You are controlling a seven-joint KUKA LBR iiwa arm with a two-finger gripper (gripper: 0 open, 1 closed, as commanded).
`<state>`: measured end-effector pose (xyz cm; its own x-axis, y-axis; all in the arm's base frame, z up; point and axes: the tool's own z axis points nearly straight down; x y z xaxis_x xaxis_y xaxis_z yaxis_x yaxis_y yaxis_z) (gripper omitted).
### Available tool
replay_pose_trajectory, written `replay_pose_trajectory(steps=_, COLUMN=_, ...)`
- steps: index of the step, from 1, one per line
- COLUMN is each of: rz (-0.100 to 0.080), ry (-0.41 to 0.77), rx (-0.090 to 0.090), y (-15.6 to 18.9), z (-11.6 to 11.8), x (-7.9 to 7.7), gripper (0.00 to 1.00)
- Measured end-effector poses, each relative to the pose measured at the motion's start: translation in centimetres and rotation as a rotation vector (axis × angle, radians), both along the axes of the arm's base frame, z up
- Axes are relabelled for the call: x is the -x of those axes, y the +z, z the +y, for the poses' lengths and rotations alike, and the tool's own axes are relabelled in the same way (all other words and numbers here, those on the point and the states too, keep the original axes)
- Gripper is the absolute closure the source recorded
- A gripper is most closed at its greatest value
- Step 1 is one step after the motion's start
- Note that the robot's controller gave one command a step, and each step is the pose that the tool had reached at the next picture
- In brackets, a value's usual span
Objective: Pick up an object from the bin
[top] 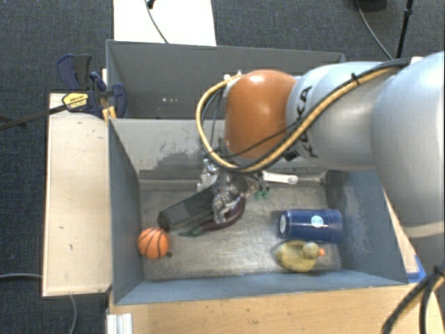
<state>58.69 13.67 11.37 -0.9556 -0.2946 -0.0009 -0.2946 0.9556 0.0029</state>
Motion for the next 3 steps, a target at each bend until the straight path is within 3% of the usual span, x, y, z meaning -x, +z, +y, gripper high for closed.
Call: replay_pose_trajectory(steps=3, rz=0.003, ry=-0.003, rx=0.003, y=3.1, z=-0.1, x=0.1, gripper=1.00)
